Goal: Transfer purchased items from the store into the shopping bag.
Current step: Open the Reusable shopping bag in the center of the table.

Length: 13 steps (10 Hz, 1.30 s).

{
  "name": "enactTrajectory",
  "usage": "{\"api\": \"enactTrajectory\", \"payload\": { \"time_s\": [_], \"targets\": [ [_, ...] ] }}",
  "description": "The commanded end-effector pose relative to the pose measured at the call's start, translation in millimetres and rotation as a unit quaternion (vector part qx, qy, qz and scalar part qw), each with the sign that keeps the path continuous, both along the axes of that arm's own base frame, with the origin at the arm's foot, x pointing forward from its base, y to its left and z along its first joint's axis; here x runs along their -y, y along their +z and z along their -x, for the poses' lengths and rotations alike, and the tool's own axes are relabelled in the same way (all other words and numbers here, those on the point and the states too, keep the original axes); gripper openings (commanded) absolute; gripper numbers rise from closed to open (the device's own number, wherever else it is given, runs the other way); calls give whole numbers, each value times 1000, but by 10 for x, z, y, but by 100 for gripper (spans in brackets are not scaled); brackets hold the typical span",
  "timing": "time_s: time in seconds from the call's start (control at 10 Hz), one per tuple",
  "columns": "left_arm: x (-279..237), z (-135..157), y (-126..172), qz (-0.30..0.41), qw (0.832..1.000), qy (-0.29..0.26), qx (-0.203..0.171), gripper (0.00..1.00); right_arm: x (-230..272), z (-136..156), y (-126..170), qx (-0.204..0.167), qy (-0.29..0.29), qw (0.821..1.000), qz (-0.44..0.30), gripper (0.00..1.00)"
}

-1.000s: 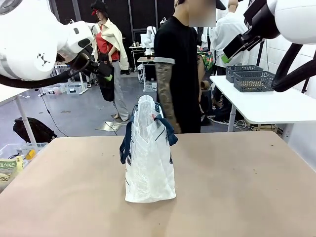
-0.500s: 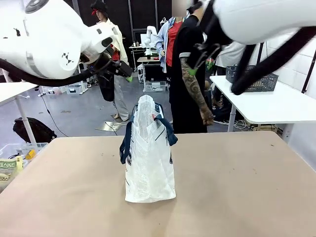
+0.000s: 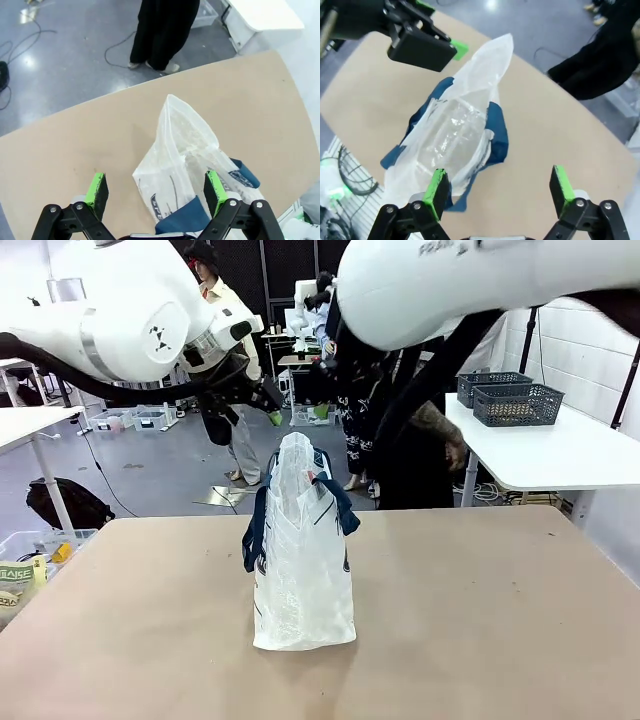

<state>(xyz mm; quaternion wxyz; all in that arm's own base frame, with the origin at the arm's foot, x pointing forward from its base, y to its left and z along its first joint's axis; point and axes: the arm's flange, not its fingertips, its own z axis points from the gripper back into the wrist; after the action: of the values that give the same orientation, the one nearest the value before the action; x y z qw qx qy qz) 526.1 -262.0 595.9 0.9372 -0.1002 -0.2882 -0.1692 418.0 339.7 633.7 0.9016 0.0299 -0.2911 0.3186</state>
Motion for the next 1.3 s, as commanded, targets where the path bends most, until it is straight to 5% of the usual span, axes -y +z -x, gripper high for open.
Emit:
{"api": "enactTrajectory", "payload": {
  "time_s": [0.0, 0.6, 1.2],
  "targets": [
    [52, -197, 36, 28, 999, 1, -40, 100, -106, -104, -92, -13, -23, 999, -21, 100],
    [84, -421, -153, 32, 991, -16, -131, 100, -188, -314, -574, -79, -27, 995, -55, 100],
    [89, -512, -335, 30, 984, -27, -174, 100, -278, -453, -929, -116, -36, 990, -68, 100]
  ]
}}
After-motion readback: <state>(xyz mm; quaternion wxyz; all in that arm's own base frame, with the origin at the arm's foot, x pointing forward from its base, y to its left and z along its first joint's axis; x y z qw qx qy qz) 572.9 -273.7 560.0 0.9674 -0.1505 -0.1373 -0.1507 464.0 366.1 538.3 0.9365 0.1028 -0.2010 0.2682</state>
